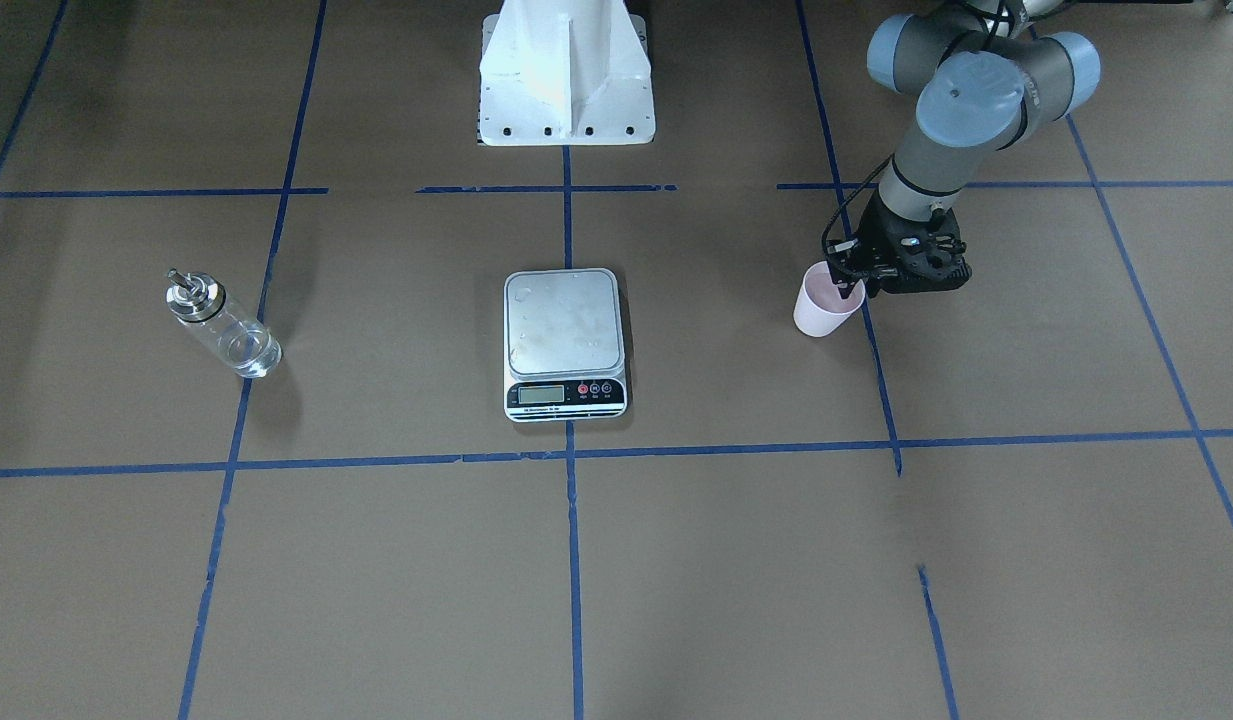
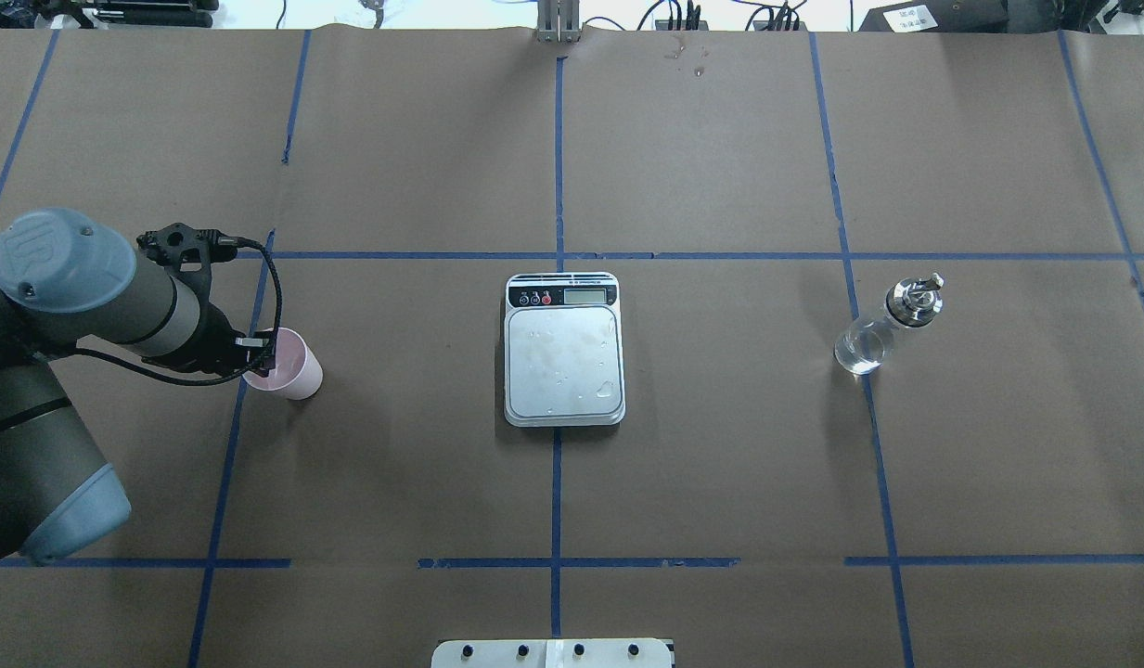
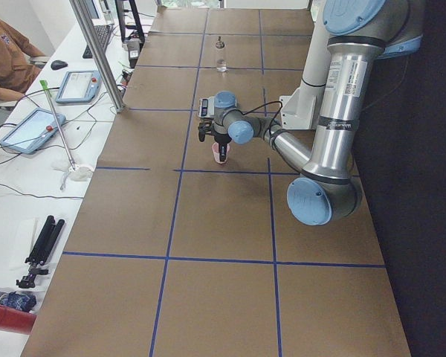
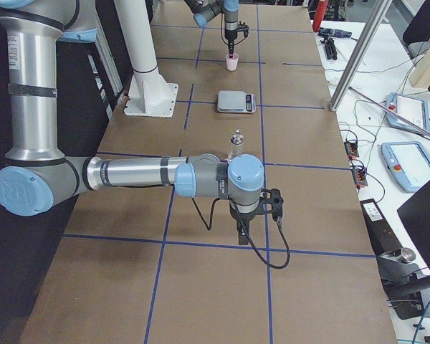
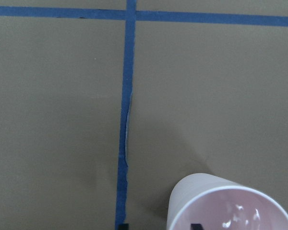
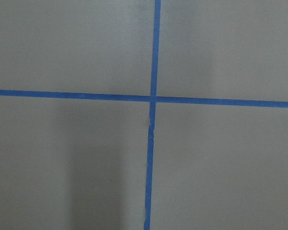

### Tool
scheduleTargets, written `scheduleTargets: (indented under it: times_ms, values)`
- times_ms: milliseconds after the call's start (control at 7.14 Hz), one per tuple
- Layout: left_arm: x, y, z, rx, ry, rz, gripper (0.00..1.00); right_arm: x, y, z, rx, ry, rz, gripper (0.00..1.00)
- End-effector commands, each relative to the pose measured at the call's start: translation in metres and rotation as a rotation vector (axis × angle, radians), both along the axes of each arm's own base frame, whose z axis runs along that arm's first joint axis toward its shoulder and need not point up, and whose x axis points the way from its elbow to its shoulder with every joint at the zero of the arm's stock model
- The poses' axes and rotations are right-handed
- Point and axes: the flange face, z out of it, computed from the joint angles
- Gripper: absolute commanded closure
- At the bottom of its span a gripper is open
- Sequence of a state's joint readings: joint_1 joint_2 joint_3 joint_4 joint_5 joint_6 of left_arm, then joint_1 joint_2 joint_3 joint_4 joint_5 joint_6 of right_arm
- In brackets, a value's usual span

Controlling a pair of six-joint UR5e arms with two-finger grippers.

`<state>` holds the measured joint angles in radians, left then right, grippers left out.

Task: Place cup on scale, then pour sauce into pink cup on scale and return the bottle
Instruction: 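Close the left gripper on the pink cup rim and lift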

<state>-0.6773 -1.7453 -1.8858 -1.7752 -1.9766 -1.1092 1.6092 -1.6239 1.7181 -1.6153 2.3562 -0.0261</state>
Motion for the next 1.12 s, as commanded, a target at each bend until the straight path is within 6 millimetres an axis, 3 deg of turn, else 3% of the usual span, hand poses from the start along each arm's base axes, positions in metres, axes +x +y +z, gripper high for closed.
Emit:
scheduleTargets:
  times_ms: [0, 280, 560, 700, 980]
  values:
    - [0.000, 0.001, -0.003, 0.000, 0.013, -0.001, 1.00, 0.000, 0.000, 0.000, -0.001, 0.000, 0.000, 0.00]
    - [-0.008, 0.010, -0.020, -0.004, 0.057, 0.017, 1.00, 0.000, 0.000, 0.000, -0.002, -0.002, 0.001, 0.00]
    - [-0.026, 0.018, -0.056, -0.026, 0.086, 0.001, 1.00, 0.000, 0.000, -0.001, -0.001, -0.003, 0.002, 0.00]
    - [-0.032, 0.016, -0.081, -0.038, 0.070, -0.010, 1.00, 0.000, -0.002, -0.002, 0.003, 0.006, 0.002, 0.00]
    - [-0.030, -0.011, -0.172, -0.069, 0.039, -0.044, 1.00, 0.000, -0.005, -0.017, 0.027, 0.005, 0.002, 0.00]
